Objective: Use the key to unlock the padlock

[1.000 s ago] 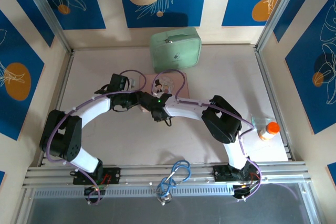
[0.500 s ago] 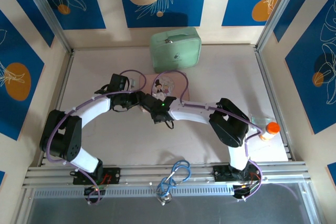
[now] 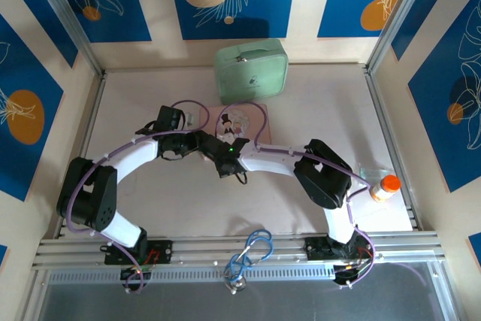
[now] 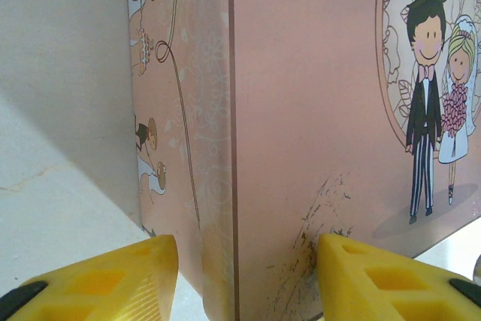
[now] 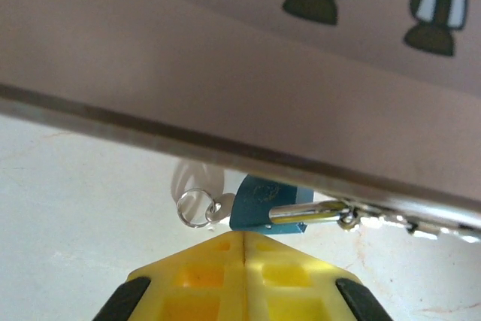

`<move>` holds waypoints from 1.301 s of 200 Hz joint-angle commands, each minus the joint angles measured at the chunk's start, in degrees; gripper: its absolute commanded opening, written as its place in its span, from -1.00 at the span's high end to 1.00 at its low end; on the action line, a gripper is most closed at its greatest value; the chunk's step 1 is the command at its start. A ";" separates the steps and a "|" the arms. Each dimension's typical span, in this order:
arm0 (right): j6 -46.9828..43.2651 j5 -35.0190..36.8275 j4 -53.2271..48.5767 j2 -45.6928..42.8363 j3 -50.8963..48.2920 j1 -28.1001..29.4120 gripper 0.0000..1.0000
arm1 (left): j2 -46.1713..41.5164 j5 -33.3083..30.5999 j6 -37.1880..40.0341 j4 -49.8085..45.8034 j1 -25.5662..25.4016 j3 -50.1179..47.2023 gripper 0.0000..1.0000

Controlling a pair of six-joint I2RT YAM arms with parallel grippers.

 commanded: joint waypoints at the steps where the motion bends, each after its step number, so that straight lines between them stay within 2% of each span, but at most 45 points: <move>1: -1.96 1.07 -0.65 2.12 2.85 -0.73 0.84 | 0.09 0.53 1.26 -4.78 0.26 -0.55 0.00; 79: -2.92 2.72 -3.15 5.86 6.61 -1.65 0.85 | -0.33 0.45 1.78 -4.96 0.24 -1.08 0.00; 110: -3.53 2.65 -1.72 3.72 5.60 -0.87 0.79 | -0.38 0.47 1.94 -5.14 0.24 -0.90 0.01; 129: -4.22 3.25 0.49 0.73 2.97 -0.05 0.63 | -0.29 0.30 2.03 -5.51 0.26 -0.73 0.01; 162: -5.15 1.46 8.12 -7.56 -5.67 0.13 0.14 | -0.12 0.02 2.25 -5.58 0.28 -0.55 0.01; 181: -4.43 -1.23 15.51 -14.15 -12.97 -0.75 -0.02 | -0.24 -0.16 2.04 -5.40 0.39 -0.72 0.01; 197: -0.85 -4.84 21.87 -19.89 -19.44 -2.75 -0.08 | -0.37 -0.10 1.86 -5.18 0.38 -0.90 0.01; 235: 14.76 -17.07 36.02 -26.86 -32.88 -10.52 -0.08 | -1.08 -0.60 1.80 -5.26 0.39 -1.21 0.01; 260: 16.94 -19.18 39.45 -26.26 -34.97 -11.90 0.22 | -1.19 -0.53 1.57 -4.93 0.39 -1.59 0.02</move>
